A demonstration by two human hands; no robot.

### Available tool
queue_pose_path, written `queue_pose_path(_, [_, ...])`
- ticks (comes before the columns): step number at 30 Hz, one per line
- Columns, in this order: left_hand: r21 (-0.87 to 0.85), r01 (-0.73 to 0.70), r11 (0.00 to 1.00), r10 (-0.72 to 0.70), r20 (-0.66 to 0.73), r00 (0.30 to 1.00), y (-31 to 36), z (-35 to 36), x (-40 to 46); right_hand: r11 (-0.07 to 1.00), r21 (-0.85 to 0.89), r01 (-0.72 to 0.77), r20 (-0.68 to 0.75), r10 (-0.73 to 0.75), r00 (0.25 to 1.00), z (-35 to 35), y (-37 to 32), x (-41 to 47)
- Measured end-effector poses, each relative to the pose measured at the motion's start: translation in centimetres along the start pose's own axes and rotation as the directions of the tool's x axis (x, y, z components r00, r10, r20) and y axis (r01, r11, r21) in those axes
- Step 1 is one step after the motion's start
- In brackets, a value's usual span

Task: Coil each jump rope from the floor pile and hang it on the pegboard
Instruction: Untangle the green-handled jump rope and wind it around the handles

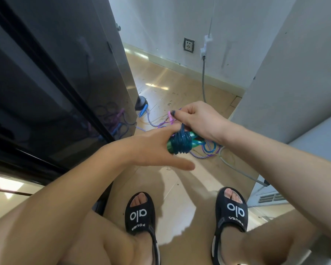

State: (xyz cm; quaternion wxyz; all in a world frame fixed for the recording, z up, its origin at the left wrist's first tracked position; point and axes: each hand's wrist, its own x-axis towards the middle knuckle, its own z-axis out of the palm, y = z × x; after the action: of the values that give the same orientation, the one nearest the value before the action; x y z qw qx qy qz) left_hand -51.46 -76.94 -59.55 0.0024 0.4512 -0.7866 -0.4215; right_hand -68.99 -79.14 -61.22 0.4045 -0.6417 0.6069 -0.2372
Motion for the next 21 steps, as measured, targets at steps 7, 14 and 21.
queue_pose_path(7, [-0.088,-0.049,0.995,0.041,-0.091,0.995,0.6,0.3,0.3,0.999,0.035,-0.021,0.006,0.021,1.000,-0.1,-0.3,-0.1])
queue_pose_path(14, [-0.405,-0.204,0.891,0.094,-0.276,0.957,0.6,-0.9,0.6,0.974,0.218,-0.060,0.120,0.034,0.992,-0.9,0.8,0.0])
queue_pose_path(21, [-0.642,-0.047,0.765,-0.213,-0.320,0.923,-0.8,-2.0,1.9,0.998,-0.036,0.044,-0.013,-0.045,0.999,0.8,1.2,-0.9])
